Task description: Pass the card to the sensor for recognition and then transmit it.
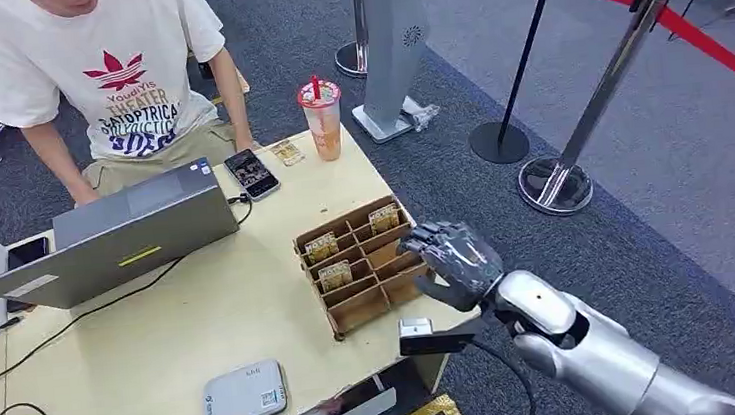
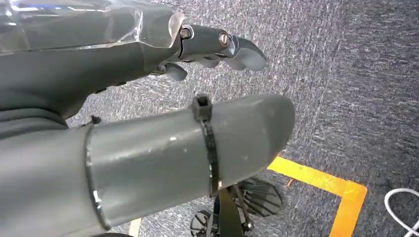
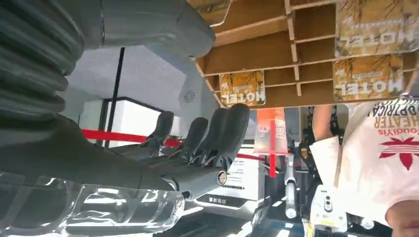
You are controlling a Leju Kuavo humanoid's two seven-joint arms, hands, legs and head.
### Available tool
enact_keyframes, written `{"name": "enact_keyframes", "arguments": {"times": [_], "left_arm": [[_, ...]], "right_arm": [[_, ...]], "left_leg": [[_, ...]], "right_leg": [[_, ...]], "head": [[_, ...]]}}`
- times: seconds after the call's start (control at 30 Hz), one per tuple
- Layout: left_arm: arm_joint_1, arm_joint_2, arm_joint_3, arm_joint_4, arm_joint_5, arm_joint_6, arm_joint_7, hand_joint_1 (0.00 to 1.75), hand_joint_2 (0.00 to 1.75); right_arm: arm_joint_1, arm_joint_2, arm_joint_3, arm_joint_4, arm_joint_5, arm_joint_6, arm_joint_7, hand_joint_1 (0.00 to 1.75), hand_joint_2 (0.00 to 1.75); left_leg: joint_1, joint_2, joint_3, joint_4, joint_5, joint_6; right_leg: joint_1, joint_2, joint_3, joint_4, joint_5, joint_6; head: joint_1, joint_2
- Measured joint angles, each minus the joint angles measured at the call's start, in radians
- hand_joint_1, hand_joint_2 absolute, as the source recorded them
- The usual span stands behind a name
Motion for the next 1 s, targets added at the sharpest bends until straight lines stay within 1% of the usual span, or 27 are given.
{"name": "enact_keyframes", "arguments": {"times": [0.03, 0.07, 0.23, 0.27, 0.47, 0.57, 0.73, 1.0], "left_arm": [[0.000, 0.000, 0.000, 0.000, 0.000, 0.000, 0.000, 0.00, 0.00], [0.000, 0.000, 0.000, 0.000, 0.000, 0.000, 0.000, 0.00, 0.00], [0.000, 0.000, 0.000, 0.000, 0.000, -0.001, 0.000, 0.00, 0.00], [0.000, 0.000, 0.000, 0.000, 0.000, -0.001, -0.001, 0.00, 0.00], [0.000, 0.000, 0.001, 0.000, 0.000, -0.003, -0.004, 0.00, 0.00], [0.000, 0.000, 0.001, 0.000, -0.001, -0.003, -0.004, 0.00, 0.00], [0.000, 0.001, 0.001, 0.000, -0.003, -0.003, -0.004, 0.00, 0.00], [0.000, 0.002, 0.000, 0.000, -0.008, -0.003, -0.004, 0.00, 0.00]], "right_arm": [[0.000, 0.002, 0.006, -0.001, 0.001, 0.004, 0.002, 0.73, 1.75], [0.000, 0.005, 0.011, -0.001, 0.001, 0.005, 0.003, 0.70, 1.75], [-0.002, 0.019, 0.031, -0.001, 0.003, 0.014, 0.009, 0.68, 1.75], [-0.004, 0.022, 0.034, -0.001, 0.006, 0.016, 0.009, 0.65, 1.75], [-0.016, 0.045, 0.054, 0.011, 0.023, 0.020, 0.016, 0.72, 1.75], [-0.018, 0.055, 0.062, 0.019, 0.035, 0.020, 0.021, 0.72, 1.75], [-0.018, 0.062, 0.068, 0.033, 0.035, 0.020, 0.021, 0.79, 1.75], [-0.011, 0.064, 0.067, 0.050, 0.034, 0.018, 0.025, 0.77, 1.75]], "left_leg": [[0.000, 0.000, 0.000, 0.000, 0.000, 0.000], [0.000, 0.000, 0.000, 0.000, 0.000, 0.000], [0.000, 0.000, 0.000, 0.000, 0.000, 0.000], [0.000, 0.000, 0.000, 0.000, 0.000, 0.000], [0.000, 0.000, 0.000, 0.000, 0.000, 0.000], [0.000, 0.000, 0.000, 0.000, 0.000, 0.000], [0.000, 0.000, 0.000, 0.000, 0.000, 0.000], [0.000, 0.000, 0.000, 0.000, 0.000, 0.000]], "right_leg": [[0.000, 0.000, 0.000, 0.000, 0.000, 0.000], [0.000, 0.000, 0.000, 0.000, 0.000, 0.000], [0.000, 0.000, 0.000, 0.000, 0.000, 0.000], [0.000, 0.000, 0.000, 0.000, 0.000, 0.000], [0.000, 0.000, 0.000, 0.000, 0.000, 0.000], [0.000, 0.000, 0.000, 0.000, 0.000, 0.000], [0.000, 0.000, 0.000, 0.000, 0.000, 0.000], [0.000, 0.000, 0.000, 0.000, 0.000, 0.000]], "head": [[0.000, 0.000], [0.000, 0.000], [0.000, 0.000], [0.000, 0.000], [0.000, 0.000], [0.000, 0.000], [0.000, 0.000], [0.000, 0.000]]}}
